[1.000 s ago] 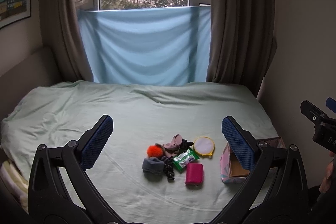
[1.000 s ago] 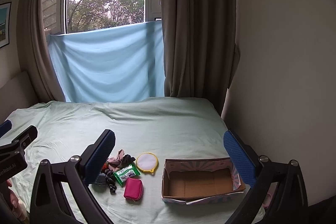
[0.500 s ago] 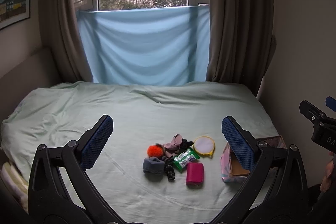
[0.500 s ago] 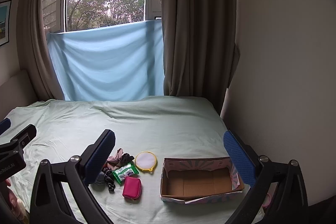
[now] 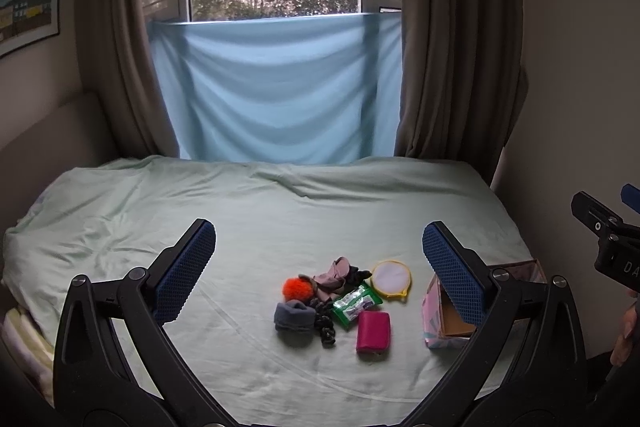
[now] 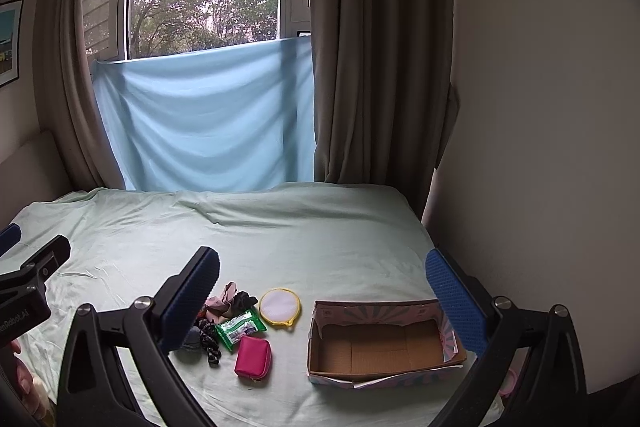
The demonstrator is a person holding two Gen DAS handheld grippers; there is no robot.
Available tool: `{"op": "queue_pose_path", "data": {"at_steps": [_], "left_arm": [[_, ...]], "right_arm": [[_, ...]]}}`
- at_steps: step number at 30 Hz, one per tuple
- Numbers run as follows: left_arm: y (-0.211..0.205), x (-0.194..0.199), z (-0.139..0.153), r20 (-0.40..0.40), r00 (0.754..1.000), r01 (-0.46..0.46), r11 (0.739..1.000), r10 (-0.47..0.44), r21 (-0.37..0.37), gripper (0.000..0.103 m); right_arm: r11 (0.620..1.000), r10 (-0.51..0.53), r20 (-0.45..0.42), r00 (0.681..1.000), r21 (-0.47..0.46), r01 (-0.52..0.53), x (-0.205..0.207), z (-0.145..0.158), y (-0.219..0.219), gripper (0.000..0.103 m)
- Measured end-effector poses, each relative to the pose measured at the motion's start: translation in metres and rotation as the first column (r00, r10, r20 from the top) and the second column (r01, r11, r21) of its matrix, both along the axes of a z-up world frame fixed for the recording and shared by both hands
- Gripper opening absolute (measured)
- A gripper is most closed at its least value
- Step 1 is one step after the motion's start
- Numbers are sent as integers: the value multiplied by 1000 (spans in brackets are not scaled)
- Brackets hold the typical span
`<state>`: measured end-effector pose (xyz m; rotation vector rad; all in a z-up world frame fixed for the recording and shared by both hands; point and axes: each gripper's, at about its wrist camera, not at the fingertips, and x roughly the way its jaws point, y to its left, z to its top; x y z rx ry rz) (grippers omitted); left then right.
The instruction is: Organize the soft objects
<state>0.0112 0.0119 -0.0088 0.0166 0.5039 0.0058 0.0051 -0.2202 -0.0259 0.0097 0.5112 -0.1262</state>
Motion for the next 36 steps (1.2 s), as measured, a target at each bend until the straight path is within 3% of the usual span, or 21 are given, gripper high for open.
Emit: {"op": "queue_pose_path", "data": {"at_steps": [29,36], "left_arm": [[-5,1,3,11,1000,8,1000,-8,-2,103],[-1,8,1,-31,999,-21,1000,21,15,103]], "right_arm": [[1000,-2,4,1000,9,2,-1,0,-6,103],[999,26,-32,999,25,-25,8,2,-4,103]]}}
